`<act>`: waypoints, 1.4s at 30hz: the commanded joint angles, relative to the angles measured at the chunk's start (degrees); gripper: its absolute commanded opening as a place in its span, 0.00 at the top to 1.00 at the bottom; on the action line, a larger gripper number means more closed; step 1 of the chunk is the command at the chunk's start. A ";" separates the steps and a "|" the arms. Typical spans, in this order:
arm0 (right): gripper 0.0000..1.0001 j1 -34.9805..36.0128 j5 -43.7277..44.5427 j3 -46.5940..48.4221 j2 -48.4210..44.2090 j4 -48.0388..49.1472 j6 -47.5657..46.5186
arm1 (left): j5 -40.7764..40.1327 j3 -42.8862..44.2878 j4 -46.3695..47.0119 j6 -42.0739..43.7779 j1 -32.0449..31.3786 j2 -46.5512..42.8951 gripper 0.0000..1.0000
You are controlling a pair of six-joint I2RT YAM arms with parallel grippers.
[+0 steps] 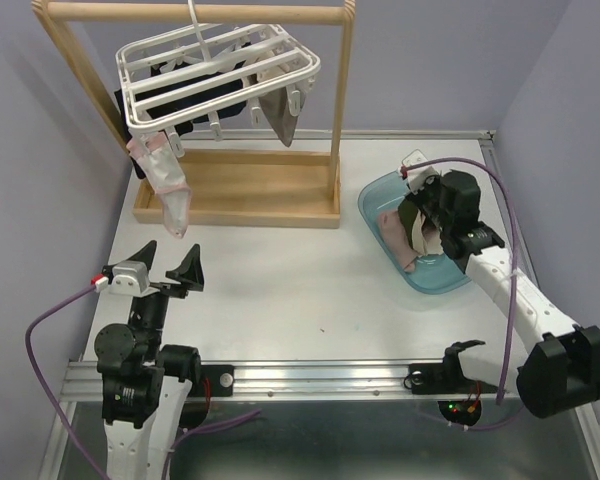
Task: Remove the underwear clipped to the hanger
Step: Place the underwear in the bin.
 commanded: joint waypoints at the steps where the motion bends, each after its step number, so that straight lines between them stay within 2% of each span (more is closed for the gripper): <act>1: 0.92 -0.35 4.80 -1.56 4.31 2.11 -3.75 | -0.17 -0.70 3.00 -1.26 0.35 -5.50 0.01; 3: 0.91 -0.35 5.86 -1.48 5.99 0.35 -4.55 | 0.00 -0.79 3.00 -1.26 0.35 -5.07 0.01; 7: 0.83 -0.79 7.01 -1.22 9.77 -1.92 -5.43 | 0.71 -1.14 3.26 -1.53 0.35 -4.80 0.01; 12: 0.60 -2.55 4.99 1.15 12.24 -8.16 -4.55 | 0.62 -1.23 3.26 -1.70 0.35 -5.06 0.01; 17: 0.20 -3.61 1.74 1.69 7.59 -11.42 -2.80 | 0.62 -1.23 3.17 -1.70 0.35 -5.24 0.01; 18: 0.00 -3.69 1.12 1.69 6.27 -11.51 -2.19 | 0.44 -1.32 3.17 -1.70 0.35 -5.41 0.01; 22: 0.00 -3.87 -7.56 2.47 0.29 -13.09 1.94 | -0.26 -0.53 2.91 -1.26 0.35 -4.89 0.01; 24: 0.00 -3.78 -21.04 2.92 -2.35 -14.23 6.85 | -0.26 0.78 3.26 -1.00 0.35 -3.58 0.01; 25: 0.00 -3.78 -21.12 2.92 -3.14 -14.24 6.87 | -0.17 0.79 3.26 -1.00 0.35 -2.79 0.01; 27: 0.00 -3.78 -39.05 2.48 -4.37 -15.20 9.50 | 0.09 2.63 3.17 -1.96 0.35 0.90 0.01; 31: 0.00 -3.69 -51.85 2.91 -4.73 -15.91 12.49 | 2.19 4.04 4.40 -4.42 0.35 6.79 0.01; 38: 0.00 -3.69 -56.71 2.21 -5.08 -16.00 13.38 | 6.07 9.39 9.40 -7.24 0.43 15.05 0.02; 42: 0.00 -3.69 -56.45 2.04 -5.60 -16.08 13.29 | 5.98 14.41 9.15 -7.59 0.35 22.34 0.08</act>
